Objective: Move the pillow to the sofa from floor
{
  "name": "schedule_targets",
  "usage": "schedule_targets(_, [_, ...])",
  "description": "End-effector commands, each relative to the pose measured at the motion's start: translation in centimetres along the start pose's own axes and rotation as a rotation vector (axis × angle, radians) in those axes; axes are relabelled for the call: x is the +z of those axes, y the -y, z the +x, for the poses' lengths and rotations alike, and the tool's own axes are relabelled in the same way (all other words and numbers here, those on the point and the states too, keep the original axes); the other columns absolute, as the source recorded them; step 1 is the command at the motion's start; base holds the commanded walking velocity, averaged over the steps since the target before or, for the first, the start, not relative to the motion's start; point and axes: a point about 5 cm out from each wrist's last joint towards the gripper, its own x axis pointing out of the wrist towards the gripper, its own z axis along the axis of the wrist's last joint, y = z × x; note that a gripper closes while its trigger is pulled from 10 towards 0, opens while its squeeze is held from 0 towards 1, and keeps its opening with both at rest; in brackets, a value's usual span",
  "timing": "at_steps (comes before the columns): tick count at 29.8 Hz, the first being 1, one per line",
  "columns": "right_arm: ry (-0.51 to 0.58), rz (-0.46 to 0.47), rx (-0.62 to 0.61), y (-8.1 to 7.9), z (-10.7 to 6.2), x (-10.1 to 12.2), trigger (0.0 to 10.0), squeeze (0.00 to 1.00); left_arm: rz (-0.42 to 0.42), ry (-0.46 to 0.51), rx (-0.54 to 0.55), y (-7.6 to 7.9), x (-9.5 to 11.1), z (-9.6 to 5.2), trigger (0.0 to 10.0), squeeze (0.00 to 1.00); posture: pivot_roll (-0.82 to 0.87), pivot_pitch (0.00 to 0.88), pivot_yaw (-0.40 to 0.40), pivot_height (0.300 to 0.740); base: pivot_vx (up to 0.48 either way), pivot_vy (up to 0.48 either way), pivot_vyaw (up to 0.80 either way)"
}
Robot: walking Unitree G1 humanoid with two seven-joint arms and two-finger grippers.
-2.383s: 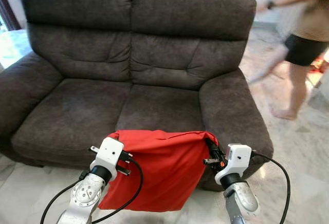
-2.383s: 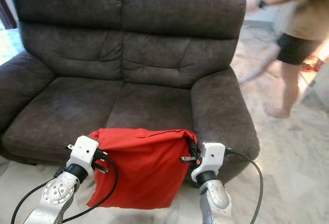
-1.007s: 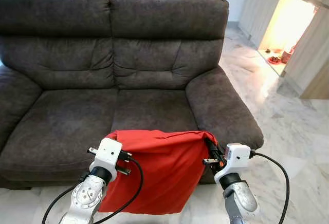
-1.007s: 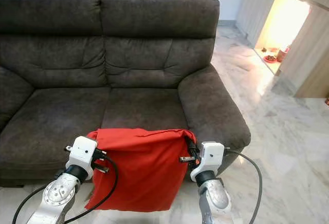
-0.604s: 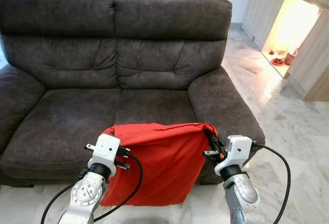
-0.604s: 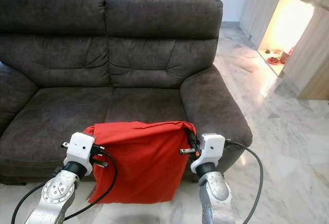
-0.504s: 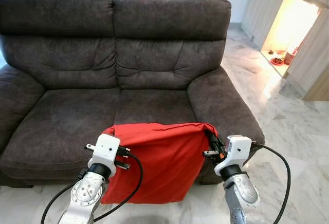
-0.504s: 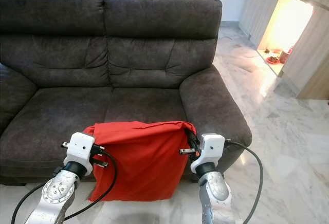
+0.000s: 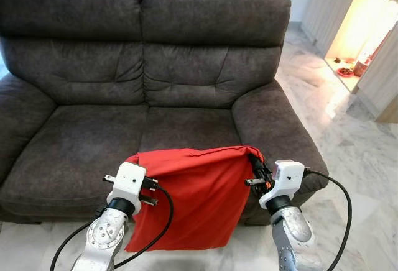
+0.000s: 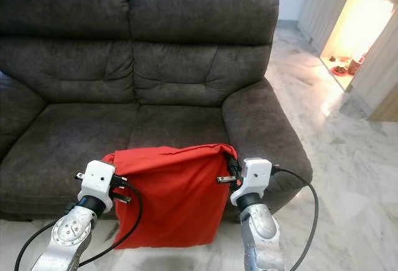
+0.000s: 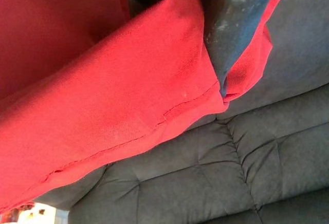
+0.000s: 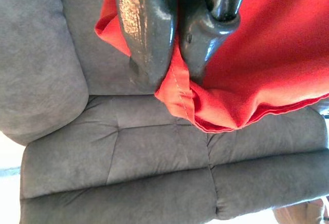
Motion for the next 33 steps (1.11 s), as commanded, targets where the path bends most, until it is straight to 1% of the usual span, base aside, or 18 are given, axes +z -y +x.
schedule_targets(1, [0.028,-0.011,-0.025,0.6,0.1,0.7,10.0,0.0,-0.001,0.12,0.034,-0.8,2.6,0.6,10.0,0.0,0.07,0.057,0.001,0.74,0.0,0.0,0.0])
schedule_targets(3, [0.029,-0.01,-0.028,0.7,0.2,0.7,10.0,0.0,-0.001,0.12,0.034,-0.8,2.6,0.6,10.0,0.0,0.07,0.057,0.001,0.74,0.0,0.0,0.0])
schedule_targets(9, [0.05,-0.012,-0.027,0.6,0.8,1.4,10.0,0.0,-0.001,0.121,0.032,-0.8,2.6,0.7,10.0,0.0,0.07,0.053,0.0,0.74,0.244,0.0,0.0])
schedule_targets(27, [0.049,-0.013,-0.026,0.5,0.7,1.3,10.0,0.0,-0.003,0.126,0.034,-0.8,2.7,0.7,10.0,0.0,0.08,0.057,0.0,0.74,0.26,0.0,0.0])
schedule_targets(31, [0.074,-0.02,-0.036,0.5,1.0,1.9,10.0,0.0,-0.001,0.128,0.036,-1.0,2.8,0.8,10.0,0.0,0.08,0.058,0.001,0.74,0.282,0.0,0.0])
schedule_targets(33, [0.133,-0.03,-0.056,0.6,1.5,3.2,10.0,0.0,0.009,0.148,0.039,-1.4,3.5,1.0,10.0,0.0,0.08,0.06,0.001,0.74,0.289,0.0,0.0])
